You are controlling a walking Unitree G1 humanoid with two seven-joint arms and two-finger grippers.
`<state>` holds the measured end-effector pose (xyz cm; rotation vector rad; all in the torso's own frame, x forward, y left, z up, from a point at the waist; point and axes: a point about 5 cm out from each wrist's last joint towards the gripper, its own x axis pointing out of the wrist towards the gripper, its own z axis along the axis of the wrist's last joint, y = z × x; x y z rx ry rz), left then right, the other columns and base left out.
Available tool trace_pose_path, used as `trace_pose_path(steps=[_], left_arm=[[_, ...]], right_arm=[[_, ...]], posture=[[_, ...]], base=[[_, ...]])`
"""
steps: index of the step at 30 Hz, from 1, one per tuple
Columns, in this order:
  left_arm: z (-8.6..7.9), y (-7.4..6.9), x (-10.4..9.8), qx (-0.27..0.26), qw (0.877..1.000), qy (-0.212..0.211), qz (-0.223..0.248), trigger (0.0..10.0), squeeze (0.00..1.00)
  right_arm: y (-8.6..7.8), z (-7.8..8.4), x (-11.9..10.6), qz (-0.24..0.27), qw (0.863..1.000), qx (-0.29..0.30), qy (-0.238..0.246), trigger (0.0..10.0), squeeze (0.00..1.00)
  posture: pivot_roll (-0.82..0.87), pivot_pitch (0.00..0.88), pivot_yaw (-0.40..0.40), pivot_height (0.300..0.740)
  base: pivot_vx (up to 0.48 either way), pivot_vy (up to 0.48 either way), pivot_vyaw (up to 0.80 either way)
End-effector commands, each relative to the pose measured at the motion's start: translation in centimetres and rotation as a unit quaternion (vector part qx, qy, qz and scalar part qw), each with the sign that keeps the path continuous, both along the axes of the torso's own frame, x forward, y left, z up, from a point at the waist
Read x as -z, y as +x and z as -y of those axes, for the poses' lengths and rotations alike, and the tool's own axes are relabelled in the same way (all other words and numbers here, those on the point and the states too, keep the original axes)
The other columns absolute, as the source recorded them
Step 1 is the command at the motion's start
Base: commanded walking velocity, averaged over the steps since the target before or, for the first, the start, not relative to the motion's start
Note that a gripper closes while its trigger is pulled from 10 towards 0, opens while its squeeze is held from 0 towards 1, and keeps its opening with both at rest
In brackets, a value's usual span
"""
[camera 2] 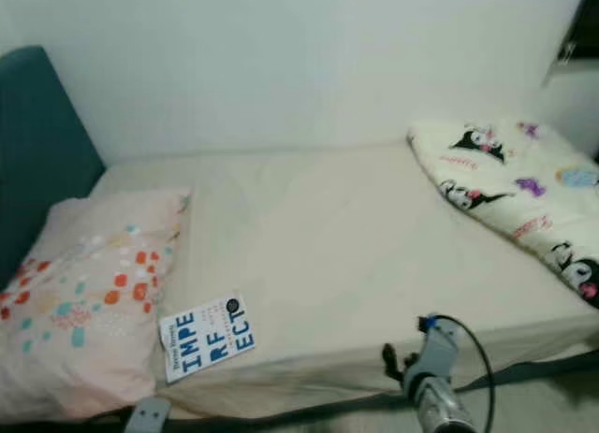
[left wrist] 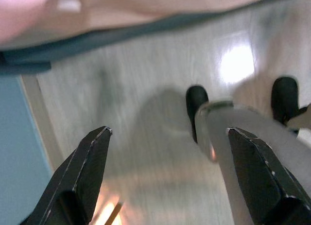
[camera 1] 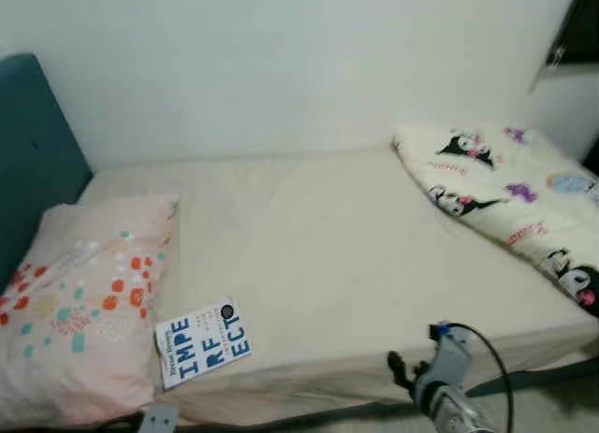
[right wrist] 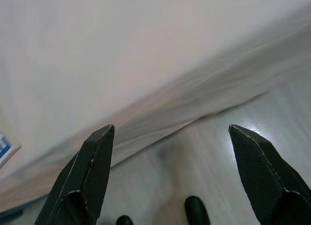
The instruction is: Clean up the room
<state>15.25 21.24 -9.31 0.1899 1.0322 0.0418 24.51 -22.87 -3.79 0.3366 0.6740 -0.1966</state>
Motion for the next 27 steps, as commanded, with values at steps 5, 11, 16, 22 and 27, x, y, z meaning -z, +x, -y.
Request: trace_pose_path(steps=[5, 11, 16, 22, 27], left_arm=[[-0.05, 0.54, -0.2, 0.003, 1.0, -0.006, 0.002, 10.0, 0.0], [0.22, 0.67, -0.19, 0.011, 1.0, -0.007, -0.001, 10.0, 0.0], [0.42, 0.7, -0.17, 0.017, 1.0, -0.009, -0.003, 10.0, 0.0], [0.52, 0.72, -0.15, 0.021, 1.0, -0.009, -0.005, 10.0, 0.0], [0.58, 0.74, -0.15, 0.024, 1.0, -0.008, -0.006, 10.0, 0.0]], right_arm=[[-0.58, -0.81, 0.65, -0.014, 1.0, -0.006, 0.01, 10.0, 0.0], [-0.39, -0.7, 0.47, -0.008, 1.0, -0.002, 0.013, 10.0, 0.0], [-0.14, -0.61, 0.26, -0.002, 1.0, -0.002, 0.013, 10.0, 0.0], [0.07, -0.52, 0.06, 0.004, 1.0, -0.012, 0.007, 10.0, 0.0], [0.13, -0.51, 0.01, 0.005, 1.0, -0.01, 0.007, 10.0, 0.0]], posture=[[-0.04, 0.0, -0.011, 0.74], [-0.05, 0.0, -0.009, 0.74], [-0.05, 0.0, -0.007, 0.74], [-0.05, 0.0, -0.006, 0.74], [-0.05, 0.0, -0.006, 0.74]], base=[[0.0, -0.468, 0.0], [0.0, -0.464, 0.0], [0.0, -0.458, 0.0], [0.0, -0.454, 0.5], [0.0, -0.454, 0.73]])
